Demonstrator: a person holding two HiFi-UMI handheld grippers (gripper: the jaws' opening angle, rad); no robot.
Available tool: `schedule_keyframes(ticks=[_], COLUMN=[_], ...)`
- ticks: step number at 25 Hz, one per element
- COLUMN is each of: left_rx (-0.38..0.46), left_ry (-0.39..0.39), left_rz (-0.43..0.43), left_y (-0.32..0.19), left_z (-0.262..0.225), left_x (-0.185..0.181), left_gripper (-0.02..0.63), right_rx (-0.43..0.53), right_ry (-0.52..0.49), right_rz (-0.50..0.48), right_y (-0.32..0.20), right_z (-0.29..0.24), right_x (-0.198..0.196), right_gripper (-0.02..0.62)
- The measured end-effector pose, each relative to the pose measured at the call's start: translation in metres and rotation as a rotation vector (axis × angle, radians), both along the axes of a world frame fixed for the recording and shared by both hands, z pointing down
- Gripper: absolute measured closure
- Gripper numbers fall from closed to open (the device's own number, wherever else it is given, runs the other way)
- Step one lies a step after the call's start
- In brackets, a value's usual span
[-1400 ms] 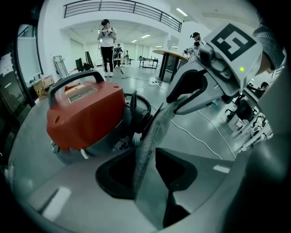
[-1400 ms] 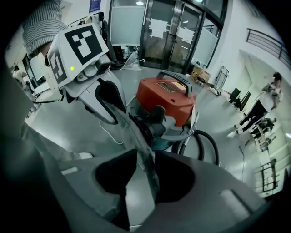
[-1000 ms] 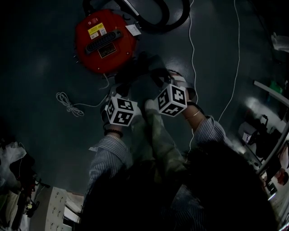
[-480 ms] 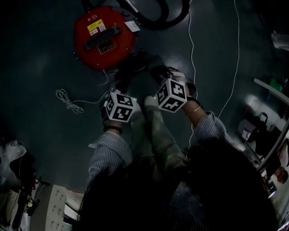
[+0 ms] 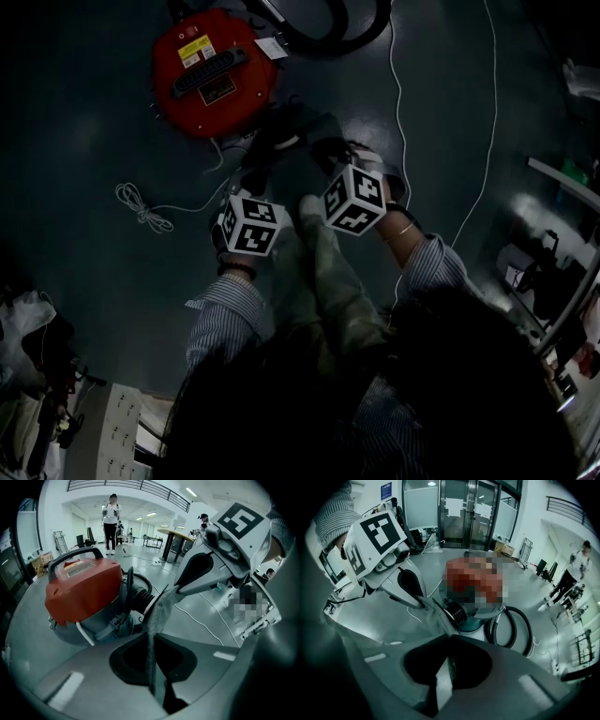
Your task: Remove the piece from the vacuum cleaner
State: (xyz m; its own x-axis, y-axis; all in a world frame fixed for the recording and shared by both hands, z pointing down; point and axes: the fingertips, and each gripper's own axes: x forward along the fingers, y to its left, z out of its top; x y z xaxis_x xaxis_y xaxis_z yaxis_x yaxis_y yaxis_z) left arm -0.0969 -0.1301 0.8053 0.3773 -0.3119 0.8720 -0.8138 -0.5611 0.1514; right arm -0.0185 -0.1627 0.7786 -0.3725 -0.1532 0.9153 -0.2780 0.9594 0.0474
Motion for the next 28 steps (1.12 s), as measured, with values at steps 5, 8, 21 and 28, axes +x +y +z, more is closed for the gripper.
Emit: schedule_keyframes(ticks=[5,8,21,28], left_rx=[0.003,0.013,0.013,0.013], left_ry=[-0.004,-0.009,-0.03,-0.025], left_rz=[-0.016,-0.021,-0.017,-0.024], left_y=[0.002,0.004,0.007,0.009], left_z=[0.0,-0.001,-0.004,-0.003], left_x=[0.0,0.002,0.003,0.005], left_gripper=[0.588,0.588,0.589,0.589], right_rx=[0.0,0.006,0.004,-0.002], right_ry=[-0.018,-0.02,-0.024,-0.027], right_rz=[0.042,0.044,0.05,0.058], right_y=[0.004,0.006,0.009,0.014], right_z=[0.0,-0.001,-0.004,-0.002], right_x=[0.0,0.002,0.004,0.006], right_gripper=[0.574,0.574,0.574,0.574])
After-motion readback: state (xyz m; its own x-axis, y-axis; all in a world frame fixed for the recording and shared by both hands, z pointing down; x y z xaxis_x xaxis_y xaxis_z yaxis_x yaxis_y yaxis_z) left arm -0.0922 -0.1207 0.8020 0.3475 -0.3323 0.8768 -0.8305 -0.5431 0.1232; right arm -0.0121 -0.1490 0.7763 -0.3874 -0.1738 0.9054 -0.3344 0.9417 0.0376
